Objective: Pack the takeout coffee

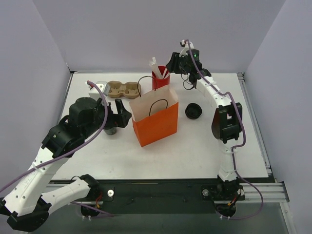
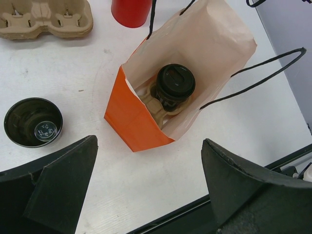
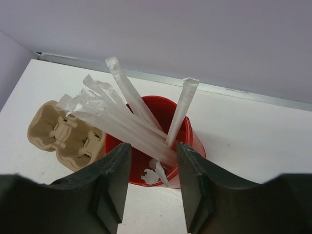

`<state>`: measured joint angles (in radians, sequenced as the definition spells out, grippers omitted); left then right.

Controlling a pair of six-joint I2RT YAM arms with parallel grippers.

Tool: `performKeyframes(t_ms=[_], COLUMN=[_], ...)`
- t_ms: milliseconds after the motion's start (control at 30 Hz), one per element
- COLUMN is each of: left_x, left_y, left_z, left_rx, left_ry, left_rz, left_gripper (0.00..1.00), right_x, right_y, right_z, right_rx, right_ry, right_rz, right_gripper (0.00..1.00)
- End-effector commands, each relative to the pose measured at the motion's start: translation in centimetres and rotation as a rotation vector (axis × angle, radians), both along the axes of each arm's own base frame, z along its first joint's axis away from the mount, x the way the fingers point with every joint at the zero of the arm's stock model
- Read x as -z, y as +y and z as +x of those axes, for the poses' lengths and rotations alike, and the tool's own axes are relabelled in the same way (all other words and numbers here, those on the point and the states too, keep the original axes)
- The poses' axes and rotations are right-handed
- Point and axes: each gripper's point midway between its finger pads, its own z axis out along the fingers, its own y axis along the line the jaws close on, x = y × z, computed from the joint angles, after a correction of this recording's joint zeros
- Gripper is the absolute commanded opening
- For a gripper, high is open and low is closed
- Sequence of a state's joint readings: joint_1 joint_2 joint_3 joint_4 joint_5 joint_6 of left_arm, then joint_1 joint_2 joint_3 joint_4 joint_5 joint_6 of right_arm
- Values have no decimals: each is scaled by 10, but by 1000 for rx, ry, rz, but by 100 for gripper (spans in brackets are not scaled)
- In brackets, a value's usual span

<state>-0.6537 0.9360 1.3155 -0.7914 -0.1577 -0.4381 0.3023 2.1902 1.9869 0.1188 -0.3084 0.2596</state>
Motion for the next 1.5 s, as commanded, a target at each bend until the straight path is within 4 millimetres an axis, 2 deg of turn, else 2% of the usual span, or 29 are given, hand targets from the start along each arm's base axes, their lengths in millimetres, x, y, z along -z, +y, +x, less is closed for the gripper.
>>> performKeyframes(t_ms=[0, 100, 200, 333, 367, 500, 700, 867, 1267, 1467], left_x=[-21, -21, -24, -23, -24, -25, -16, -21, -19, -19], left_y=[-4, -3, -1, -7, -8, -16, -18, -17, -16, -17], left_z=[7, 6, 10, 16, 16, 16, 14, 17, 15, 16], left_rx=[-26, -17, -24, 5, 8, 28, 40, 45, 39, 38], left_ry=[-56, -63, -88, -106, -105, -97, -76, -94, -91, -90], left_rz=[-82, -71, -46, -13, -15, -49, -55, -29, -35, -45], left_gripper=[97, 97, 97, 97, 97, 97, 97, 97, 97, 97], right_x=[-58, -68, -72, -60, -47, -38, -42, -42, -50, -68], right_y=[-3, -23, -32, -24, -23, -24, -11, -13, -13, -13], right_z=[14, 19, 24, 18, 15, 6, 0, -2, -4, 1], right_rx=[-5, 77, 103, 63, 59, 45, -17, -11, -14, -15], right_ry=[-141, -134, -125, -82, -54, -43, -39, -44, -63, -97], right_rz=[80, 115, 164, 179, 173, 164, 226, 221, 227, 232], right_gripper=[45, 41, 36, 34, 34, 33, 33, 34, 34, 34])
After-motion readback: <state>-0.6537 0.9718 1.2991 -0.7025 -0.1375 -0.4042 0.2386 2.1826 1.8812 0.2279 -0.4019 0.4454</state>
